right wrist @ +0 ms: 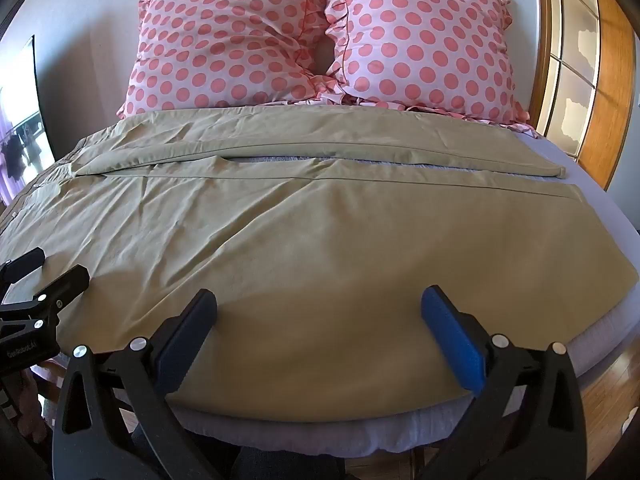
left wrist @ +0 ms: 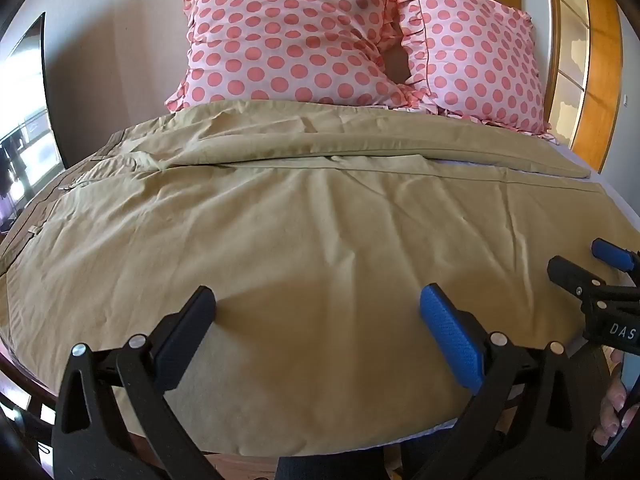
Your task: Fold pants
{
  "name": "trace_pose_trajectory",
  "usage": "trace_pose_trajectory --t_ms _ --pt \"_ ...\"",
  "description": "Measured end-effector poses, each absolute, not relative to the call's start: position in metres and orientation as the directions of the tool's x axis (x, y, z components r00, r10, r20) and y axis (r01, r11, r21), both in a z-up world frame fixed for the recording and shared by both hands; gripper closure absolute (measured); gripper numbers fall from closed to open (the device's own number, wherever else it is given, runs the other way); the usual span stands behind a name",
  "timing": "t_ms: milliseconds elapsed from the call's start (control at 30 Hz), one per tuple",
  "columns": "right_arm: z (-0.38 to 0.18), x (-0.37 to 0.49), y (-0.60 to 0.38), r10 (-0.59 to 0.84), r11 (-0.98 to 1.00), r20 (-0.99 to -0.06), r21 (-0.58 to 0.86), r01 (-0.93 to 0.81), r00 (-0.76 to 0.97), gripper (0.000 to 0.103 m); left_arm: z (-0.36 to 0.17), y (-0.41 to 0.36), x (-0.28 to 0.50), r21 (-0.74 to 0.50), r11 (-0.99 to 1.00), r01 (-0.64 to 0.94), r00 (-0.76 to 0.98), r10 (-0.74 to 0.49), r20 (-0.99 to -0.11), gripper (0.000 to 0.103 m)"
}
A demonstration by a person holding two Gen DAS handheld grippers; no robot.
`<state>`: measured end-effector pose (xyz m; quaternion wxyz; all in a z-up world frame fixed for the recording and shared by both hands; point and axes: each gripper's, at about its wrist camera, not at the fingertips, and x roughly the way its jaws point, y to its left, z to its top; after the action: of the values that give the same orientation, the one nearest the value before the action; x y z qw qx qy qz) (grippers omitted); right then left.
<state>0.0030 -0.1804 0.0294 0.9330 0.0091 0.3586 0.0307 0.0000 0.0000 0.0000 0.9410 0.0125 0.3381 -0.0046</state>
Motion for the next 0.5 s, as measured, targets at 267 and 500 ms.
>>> trace_pose_trajectory --t_ms 267,500 --pt "0.0294 0.0030 -0.1807 0.064 0.998 -0.669 0.039 -0.051 0.741 0.001 -0.0001 -0.0001 0.0001 0.023 1.000 0.017 0.770 0.001 -0.638 0.002" --pt "0.0293 0.0030 -0.1809 0.064 0.998 -0.669 0.040 -0.051 0.741 0.001 -0.0001 0.0000 0.0001 0.022 1.000 0.017 0.770 0.001 -0.638 0.002"
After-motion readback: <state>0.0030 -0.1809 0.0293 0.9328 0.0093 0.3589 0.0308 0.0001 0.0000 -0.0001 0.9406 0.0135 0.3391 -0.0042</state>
